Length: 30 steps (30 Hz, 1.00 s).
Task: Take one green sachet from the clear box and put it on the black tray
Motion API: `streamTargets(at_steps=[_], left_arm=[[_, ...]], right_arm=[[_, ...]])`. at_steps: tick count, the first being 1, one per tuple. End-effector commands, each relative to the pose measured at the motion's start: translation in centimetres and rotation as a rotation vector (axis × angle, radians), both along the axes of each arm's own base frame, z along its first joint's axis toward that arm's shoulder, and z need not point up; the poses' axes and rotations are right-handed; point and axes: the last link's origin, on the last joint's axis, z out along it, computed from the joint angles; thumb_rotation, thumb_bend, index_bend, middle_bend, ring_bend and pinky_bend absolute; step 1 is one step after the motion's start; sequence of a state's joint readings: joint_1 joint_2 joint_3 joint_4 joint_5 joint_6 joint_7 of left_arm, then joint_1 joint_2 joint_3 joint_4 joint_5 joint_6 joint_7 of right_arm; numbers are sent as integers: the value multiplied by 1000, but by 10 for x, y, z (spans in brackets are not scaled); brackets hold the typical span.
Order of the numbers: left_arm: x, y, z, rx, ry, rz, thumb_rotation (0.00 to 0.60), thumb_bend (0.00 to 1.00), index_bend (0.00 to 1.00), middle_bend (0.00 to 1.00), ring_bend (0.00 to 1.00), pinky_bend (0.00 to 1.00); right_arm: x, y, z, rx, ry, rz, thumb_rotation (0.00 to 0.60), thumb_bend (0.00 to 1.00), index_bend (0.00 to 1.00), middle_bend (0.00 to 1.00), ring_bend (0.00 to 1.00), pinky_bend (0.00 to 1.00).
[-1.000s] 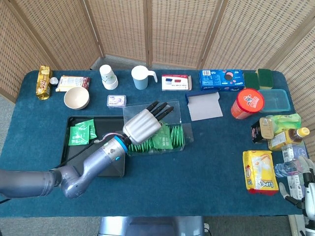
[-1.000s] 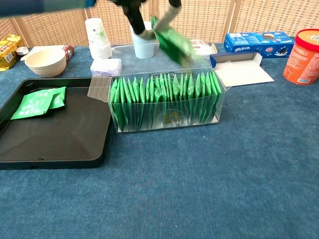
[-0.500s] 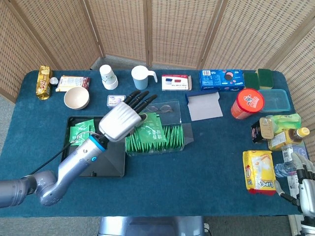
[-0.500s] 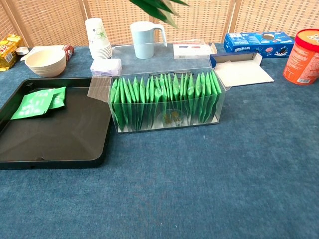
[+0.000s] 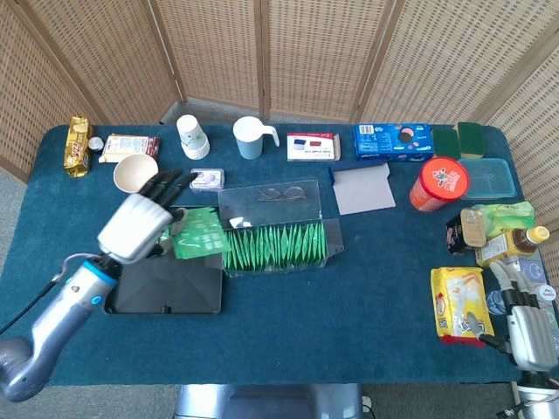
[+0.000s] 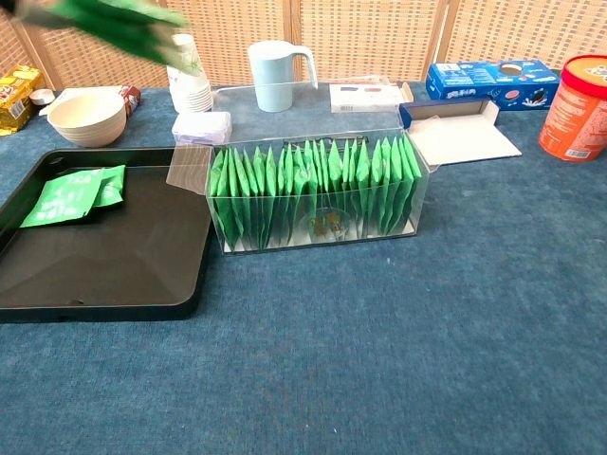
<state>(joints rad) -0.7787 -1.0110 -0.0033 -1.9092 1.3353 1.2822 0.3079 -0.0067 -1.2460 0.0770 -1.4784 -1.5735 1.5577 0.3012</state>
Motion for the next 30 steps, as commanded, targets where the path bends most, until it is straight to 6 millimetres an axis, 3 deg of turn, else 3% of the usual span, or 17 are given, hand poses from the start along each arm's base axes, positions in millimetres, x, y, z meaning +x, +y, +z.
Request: streamTargets(at_steps=[1,7,8,12,15,21,30], left_arm=[[-49,-18,16,31,2,114,600,438,648,60,0,94],[-93,-32,22,43,5,242,600,436,645,59,0,94],[-118,-40,22,52,25,332,600,436,645,59,0,94],[-150,-49,17,60,26,433,600,434,635,60,0,94],[-159,-51,11,44,33,456,600,417,567,47,0,94],[-160,-51,3,30,33,461,600,269,219,0,0,94],[-155,-53,0,35,28,470,591,177,23,0,0,94]], right_arm=[[7,-8,-5,22,5,18,600,345,0,39,0,58],[13,-14,-10,40,8,26,600,345,0,39,0,57],[14,-15,-12,48,9,29,600,346,0,39,0,57],[17,-19,-14,53,16,33,600,346,0,39,0,57],[19,-21,-14,55,16,36,600,345,0,39,0,57],[18,-20,-13,50,15,33,600,345,0,39,0,57],[13,-17,-6,32,11,22,600,346,0,39,0,57]])
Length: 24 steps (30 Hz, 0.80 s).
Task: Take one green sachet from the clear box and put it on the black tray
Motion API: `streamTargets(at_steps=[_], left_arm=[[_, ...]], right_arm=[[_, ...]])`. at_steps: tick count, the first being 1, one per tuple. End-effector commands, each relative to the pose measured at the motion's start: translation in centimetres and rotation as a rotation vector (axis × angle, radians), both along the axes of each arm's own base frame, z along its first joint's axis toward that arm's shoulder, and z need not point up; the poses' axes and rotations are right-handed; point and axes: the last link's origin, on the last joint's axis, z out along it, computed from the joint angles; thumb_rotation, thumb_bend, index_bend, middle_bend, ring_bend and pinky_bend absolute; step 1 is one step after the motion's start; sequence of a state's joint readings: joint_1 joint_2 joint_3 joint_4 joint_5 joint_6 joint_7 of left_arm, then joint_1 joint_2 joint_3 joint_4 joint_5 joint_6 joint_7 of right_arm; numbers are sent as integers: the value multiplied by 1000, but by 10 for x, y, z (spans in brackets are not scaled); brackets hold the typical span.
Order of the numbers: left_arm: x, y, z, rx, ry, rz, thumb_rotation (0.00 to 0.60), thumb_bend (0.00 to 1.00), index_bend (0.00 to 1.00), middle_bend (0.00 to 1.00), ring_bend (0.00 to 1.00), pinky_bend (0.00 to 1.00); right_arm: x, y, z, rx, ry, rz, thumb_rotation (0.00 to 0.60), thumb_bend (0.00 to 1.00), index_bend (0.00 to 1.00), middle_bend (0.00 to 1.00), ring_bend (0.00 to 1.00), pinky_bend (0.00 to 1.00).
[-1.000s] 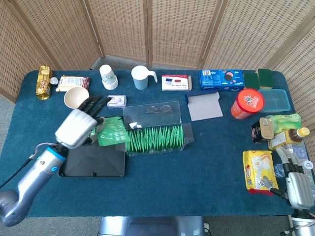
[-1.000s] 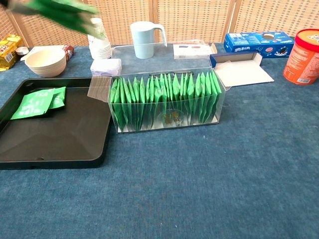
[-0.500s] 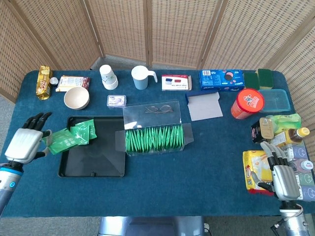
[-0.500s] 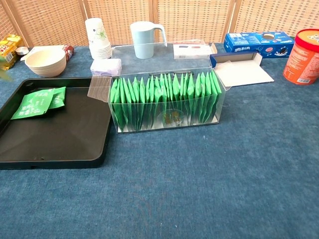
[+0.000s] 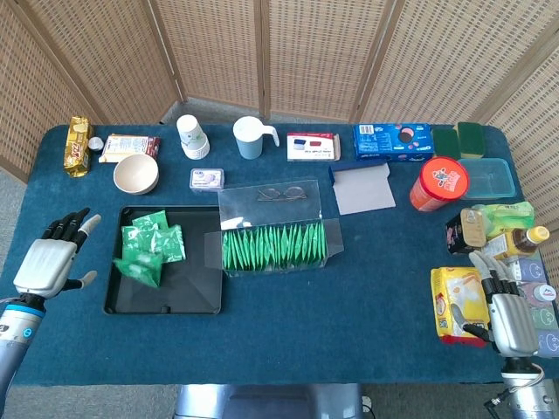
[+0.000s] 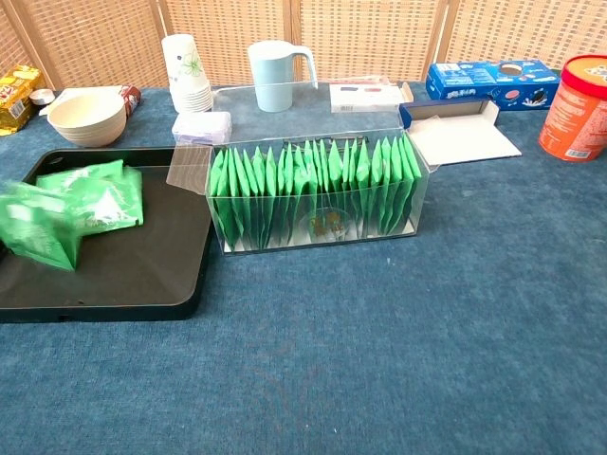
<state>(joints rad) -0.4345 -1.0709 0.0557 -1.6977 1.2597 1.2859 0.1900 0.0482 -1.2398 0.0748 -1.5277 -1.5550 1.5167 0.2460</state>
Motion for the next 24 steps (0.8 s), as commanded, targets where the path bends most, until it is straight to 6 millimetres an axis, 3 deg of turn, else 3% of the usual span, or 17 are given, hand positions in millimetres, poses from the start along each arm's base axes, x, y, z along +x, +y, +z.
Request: streamTargets(at_steps=[1,9,24], left_arm=[[0,-2,0,2,-4,7,588,173,17,0,0,94],[-5,-18,12,46,-44,45,582,167,14,0,0,94],[-26,-95,22,119,-92,144,598,167,39,0,0,94]], right_arm=[[-1,1,1,-2,-1,-1,600,346,0,39,0,57],[-2,-3,5,-11,9,12,600,346,0,39,0,57],[15,-12,8,31,135,79,600,346,0,28,0,55]])
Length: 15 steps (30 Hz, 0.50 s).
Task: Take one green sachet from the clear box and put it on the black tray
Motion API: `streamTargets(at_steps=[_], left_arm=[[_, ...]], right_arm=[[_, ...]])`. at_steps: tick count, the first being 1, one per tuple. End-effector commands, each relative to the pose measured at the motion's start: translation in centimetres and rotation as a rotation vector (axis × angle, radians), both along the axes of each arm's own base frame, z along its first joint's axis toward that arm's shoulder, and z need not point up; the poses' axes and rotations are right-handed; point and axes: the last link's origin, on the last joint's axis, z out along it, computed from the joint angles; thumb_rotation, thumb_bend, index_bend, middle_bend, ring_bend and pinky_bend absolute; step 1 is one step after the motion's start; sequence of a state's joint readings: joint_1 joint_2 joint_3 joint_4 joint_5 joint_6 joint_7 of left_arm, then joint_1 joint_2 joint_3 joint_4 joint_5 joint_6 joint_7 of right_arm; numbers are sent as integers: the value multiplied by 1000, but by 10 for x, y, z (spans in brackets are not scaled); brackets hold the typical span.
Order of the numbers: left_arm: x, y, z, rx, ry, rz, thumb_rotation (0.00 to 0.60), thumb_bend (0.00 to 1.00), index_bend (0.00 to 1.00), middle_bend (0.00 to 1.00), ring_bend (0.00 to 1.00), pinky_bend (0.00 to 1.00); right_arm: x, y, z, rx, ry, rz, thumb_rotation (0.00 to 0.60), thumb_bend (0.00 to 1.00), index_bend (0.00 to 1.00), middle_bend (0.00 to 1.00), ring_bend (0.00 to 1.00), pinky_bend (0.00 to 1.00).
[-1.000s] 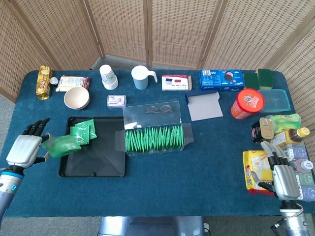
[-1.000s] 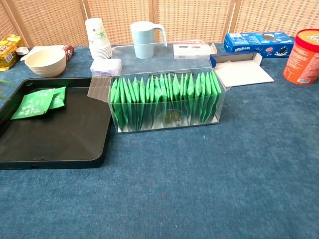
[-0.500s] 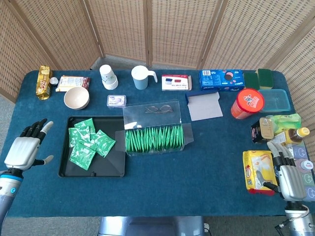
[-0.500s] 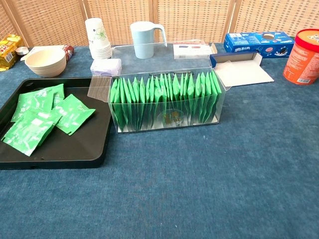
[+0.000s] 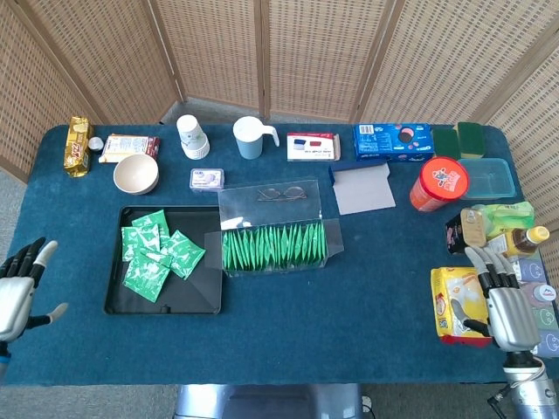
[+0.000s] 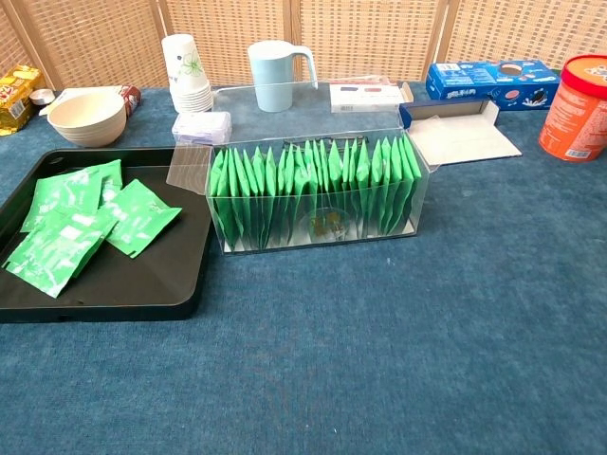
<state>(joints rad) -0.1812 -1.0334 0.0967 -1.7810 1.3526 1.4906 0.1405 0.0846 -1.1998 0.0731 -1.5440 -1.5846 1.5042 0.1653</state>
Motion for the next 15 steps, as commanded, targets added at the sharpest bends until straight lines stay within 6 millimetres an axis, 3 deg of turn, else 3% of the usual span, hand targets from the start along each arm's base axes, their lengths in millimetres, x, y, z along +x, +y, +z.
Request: streamTargets(at_steps=[1,7,15], left_arm=[[-2,-17,1,5,-16,22,599,167,42,0,0,94],[-1,-28,-1,8,-52,26,600,168,72,0,0,94],[7,-27,-9,1,-85,10,600,168,77,0,0,94]], right_arm=[[7,-1,0,20,33,24,600,345,0,28,0,55],[11,0,-1,41,45,33,600,345,0,28,0,54],[11,3,0,54,50,36,600,345,0,28,0,54]])
